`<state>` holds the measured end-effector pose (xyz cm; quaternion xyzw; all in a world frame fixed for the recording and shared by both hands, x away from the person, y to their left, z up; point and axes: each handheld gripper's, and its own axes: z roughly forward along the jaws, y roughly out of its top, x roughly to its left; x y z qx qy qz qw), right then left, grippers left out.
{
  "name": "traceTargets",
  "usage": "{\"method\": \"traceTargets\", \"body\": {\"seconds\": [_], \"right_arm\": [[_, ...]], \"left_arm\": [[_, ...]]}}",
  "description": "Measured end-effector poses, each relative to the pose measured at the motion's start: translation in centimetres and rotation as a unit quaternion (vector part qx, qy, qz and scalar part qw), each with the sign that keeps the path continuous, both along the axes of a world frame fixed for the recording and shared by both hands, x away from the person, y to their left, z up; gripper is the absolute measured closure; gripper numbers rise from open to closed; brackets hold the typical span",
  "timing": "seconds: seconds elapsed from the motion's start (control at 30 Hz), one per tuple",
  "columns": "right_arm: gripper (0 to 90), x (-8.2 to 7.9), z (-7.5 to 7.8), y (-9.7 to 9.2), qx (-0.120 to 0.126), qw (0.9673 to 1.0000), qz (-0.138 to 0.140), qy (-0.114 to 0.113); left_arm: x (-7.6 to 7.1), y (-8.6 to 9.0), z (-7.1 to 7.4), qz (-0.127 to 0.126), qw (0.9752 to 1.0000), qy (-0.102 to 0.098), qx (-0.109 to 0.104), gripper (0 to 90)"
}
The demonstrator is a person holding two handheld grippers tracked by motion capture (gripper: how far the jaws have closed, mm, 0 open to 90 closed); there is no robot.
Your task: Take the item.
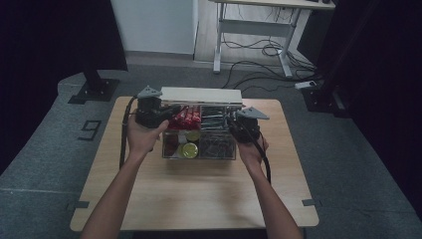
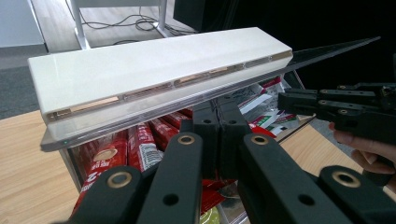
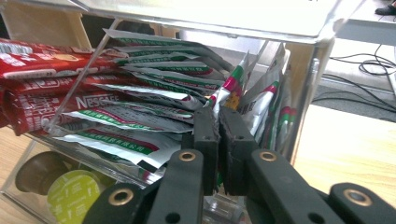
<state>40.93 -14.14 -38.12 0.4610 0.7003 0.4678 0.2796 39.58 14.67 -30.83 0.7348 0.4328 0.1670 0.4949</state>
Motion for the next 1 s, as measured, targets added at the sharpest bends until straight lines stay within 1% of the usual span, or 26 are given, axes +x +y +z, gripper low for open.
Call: {"method": "traceTargets", "body": {"seconds": [0.13,0.23,0.33,0.4,0.53,0.67,0.87,1.0], "right_arm": [[86.7,-0.6,0.1,-0.4,0.011,0.9999,0.0,-0.011],[86.9,-1.0,0.3,-0.9,0.024,0.9995,0.003,-0.019],[87.1,-1.7,0.6,-1.4,0.039,0.9988,0.007,-0.028],[87.1,-2.2,0.7,-1.6,0.044,0.9984,0.009,-0.035],[87.2,-2.7,0.6,-1.9,0.052,0.9977,0.013,-0.042],[87.3,-3.3,0.7,-2.2,0.057,0.9967,0.012,-0.056],[87.3,-4.1,1.1,-2.8,0.067,0.9951,0.014,-0.072],[87.3,-4.5,1.3,-3.2,0.075,0.9942,0.017,-0.076]], "left_arm": [[0.0,0.0,0.0,0.0,1.0,-0.001,0.001,88.8],[0.0,-0.1,0.0,0.002,1.0,-0.002,0.002,88.8],[0.0,-0.1,0.0,0.002,1.0,-0.003,0.002,88.8],[0.1,-0.1,0.0,0.003,1.0,-0.002,0.003,88.8],[0.1,-0.2,-0.1,0.004,1.0,-0.002,0.005,89.0],[0.2,-0.3,0.0,0.004,1.0,-0.002,0.005,89.3],[0.1,-0.3,0.0,0.005,1.0,-0.002,0.008,90.0],[0.1,-0.3,-0.1,0.006,1.0,-0.003,0.006,90.0]]}}
